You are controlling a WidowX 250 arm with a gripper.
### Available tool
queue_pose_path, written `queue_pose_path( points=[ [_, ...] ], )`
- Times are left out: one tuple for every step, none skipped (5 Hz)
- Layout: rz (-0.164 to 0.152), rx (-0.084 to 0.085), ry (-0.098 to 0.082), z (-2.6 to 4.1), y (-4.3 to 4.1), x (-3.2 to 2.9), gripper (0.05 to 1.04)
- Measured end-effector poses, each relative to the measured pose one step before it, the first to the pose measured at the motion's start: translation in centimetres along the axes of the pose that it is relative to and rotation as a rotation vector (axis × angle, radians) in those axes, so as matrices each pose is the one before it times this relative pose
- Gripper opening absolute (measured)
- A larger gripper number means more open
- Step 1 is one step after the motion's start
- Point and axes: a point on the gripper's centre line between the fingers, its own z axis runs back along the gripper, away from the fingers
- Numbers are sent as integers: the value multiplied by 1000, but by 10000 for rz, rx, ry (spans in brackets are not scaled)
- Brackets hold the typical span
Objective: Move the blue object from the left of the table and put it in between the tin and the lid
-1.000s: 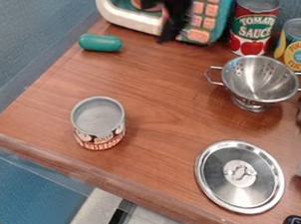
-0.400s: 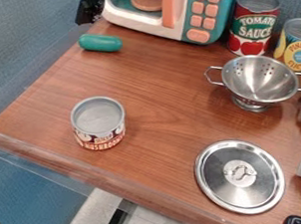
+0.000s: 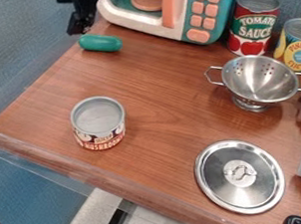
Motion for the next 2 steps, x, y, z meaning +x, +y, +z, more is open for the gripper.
queue_pose_path(
  points=[
    [-465,-992,-115,-937,-83,254,1001],
    [-414,-796,-139,-882,-14,348,1001]
  ],
)
